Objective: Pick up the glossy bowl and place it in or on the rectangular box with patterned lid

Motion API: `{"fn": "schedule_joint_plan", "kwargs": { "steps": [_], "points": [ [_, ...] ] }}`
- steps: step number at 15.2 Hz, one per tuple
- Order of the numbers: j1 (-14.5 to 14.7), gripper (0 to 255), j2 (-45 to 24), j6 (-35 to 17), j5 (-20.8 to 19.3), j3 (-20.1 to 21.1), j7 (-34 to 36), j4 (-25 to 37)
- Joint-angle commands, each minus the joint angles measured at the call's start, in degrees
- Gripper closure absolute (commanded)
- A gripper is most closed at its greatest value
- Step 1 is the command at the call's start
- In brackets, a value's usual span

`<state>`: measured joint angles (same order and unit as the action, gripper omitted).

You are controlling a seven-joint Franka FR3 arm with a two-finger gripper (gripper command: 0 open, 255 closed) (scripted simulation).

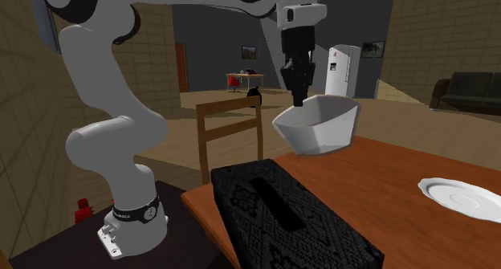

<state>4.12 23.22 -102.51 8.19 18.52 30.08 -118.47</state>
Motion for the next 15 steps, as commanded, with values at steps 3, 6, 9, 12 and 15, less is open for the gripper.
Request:
{"fn": "schedule_joint_plan", "kwargs": {
  "steps": [3, 6, 9, 12, 15],
  "points": [
    [-1.24, 255, 3.46, 1.93, -0.3, -4.36, -5.45, -1.91],
    [-2.36, 255, 5.3, 3.5, -1.06, -7.75, -9.56, -2.57],
    [-3.56, 255, 6.56, 5.05, -2.09, -11.11, -13.62, -2.64],
    [-4.8, 255, 7.23, 6.55, -3.29, -14.44, -17.66, -2.14],
    [-6.05, 255, 7.32, 7.98, -4.56, -17.75, -21.7, -1.08]
  ]
}}
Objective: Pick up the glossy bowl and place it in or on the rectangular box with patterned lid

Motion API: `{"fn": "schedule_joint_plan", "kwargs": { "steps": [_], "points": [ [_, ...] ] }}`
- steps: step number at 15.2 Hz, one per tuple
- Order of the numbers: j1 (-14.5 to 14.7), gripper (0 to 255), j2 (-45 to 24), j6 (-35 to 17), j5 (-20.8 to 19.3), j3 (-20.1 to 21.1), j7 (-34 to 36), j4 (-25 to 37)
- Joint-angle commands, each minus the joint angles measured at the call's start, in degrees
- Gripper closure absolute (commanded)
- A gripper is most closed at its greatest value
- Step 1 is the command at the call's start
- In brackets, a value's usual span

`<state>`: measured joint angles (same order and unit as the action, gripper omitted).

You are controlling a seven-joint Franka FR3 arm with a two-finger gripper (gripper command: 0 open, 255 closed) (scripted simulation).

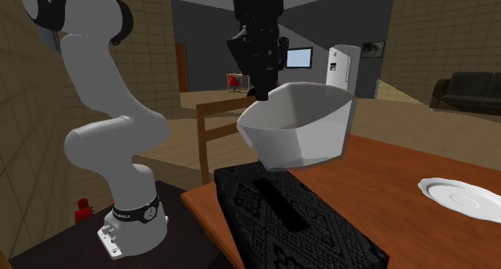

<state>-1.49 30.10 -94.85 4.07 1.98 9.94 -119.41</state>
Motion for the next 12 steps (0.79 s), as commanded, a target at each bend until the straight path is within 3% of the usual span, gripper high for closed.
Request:
{"fn": "schedule_joint_plan", "kwargs": {
  "steps": [1, 4, 12],
  "points": [
    [-0.87, 255, 0.34, 0.79, -0.87, -2.29, -2.91, 0.35],
    [-2.16, 255, -0.42, 2.26, -2.23, -5.87, -7.32, 2.37],
    [-2.25, 255, 1.09, -3.68, -2.31, -5.91, -7.57, -5.08]
  ]
}}
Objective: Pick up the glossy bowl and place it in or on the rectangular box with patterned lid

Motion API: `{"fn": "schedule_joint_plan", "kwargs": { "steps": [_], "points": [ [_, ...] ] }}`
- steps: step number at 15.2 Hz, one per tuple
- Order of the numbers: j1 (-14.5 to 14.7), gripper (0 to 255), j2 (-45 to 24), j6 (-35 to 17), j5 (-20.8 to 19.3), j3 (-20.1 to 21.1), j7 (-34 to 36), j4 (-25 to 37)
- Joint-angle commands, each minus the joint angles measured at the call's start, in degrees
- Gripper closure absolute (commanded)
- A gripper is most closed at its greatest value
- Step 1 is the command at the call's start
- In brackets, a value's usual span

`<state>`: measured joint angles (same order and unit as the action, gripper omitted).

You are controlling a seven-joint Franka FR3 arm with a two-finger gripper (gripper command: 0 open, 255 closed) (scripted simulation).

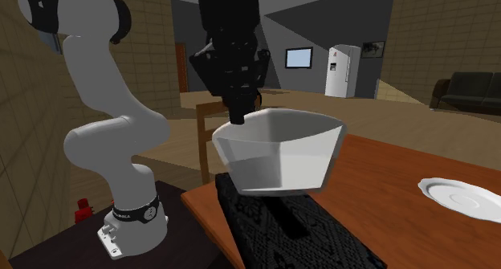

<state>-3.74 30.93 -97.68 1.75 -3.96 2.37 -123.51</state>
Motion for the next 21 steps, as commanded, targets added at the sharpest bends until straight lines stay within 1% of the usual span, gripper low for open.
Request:
{"fn": "schedule_joint_plan", "kwargs": {
  "steps": [1, 16, 21],
  "points": [
    [-0.01, 255, 0.4, -1.58, 0.01, 0.02, -0.03, -1.86],
    [-0.06, 255, 0.96, -13.25, -0.04, -0.22, -0.61, -14.1],
    [0.02, 255, 0.96, -13.25, -0.08, -0.29, -0.57, -14.1]
  ]
}}
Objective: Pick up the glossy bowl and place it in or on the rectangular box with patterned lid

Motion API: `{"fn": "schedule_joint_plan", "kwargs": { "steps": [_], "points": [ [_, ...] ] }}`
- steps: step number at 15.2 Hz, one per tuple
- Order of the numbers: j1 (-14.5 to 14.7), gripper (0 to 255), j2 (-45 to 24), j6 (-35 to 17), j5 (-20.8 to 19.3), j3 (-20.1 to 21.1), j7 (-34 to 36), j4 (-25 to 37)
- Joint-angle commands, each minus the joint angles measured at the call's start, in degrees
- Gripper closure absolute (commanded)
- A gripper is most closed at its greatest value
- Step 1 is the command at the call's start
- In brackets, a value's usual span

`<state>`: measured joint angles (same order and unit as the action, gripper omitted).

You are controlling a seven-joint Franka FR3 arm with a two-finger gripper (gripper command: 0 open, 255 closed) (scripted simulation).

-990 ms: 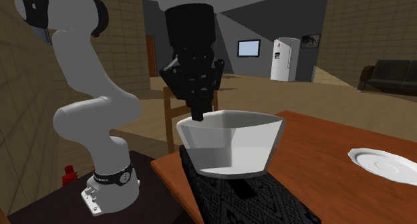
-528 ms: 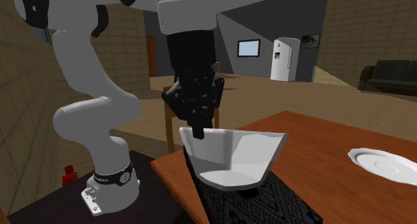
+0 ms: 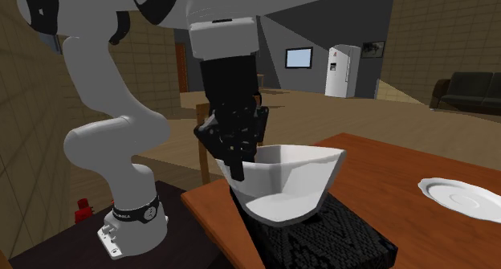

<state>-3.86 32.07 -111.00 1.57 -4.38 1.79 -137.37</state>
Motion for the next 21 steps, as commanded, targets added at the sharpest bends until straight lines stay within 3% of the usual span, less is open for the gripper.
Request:
{"fn": "schedule_joint_plan", "kwargs": {
  "steps": [1, 3, 4, 9, 13, 21],
  "points": [
    [0.15, 255, -0.18, 0.07, 0.09, 0.12, 0.01, -0.24],
    [0.18, 255, -0.18, 0.07, 0.08, 0.11, 0.02, -0.24],
    [0.18, 0, -0.17, 0.12, 0.09, 0.12, 0.03, -0.19],
    [0.18, 0, -0.18, 0.07, 0.08, 0.11, 0.02, -0.24],
    [0.08, 0, 0.63, 7.54, -0.08, 0.0, 0.09, 6.42],
    [0.08, 0, 0.63, 7.54, -0.08, 0.0, 0.09, 6.42]
  ]
}}
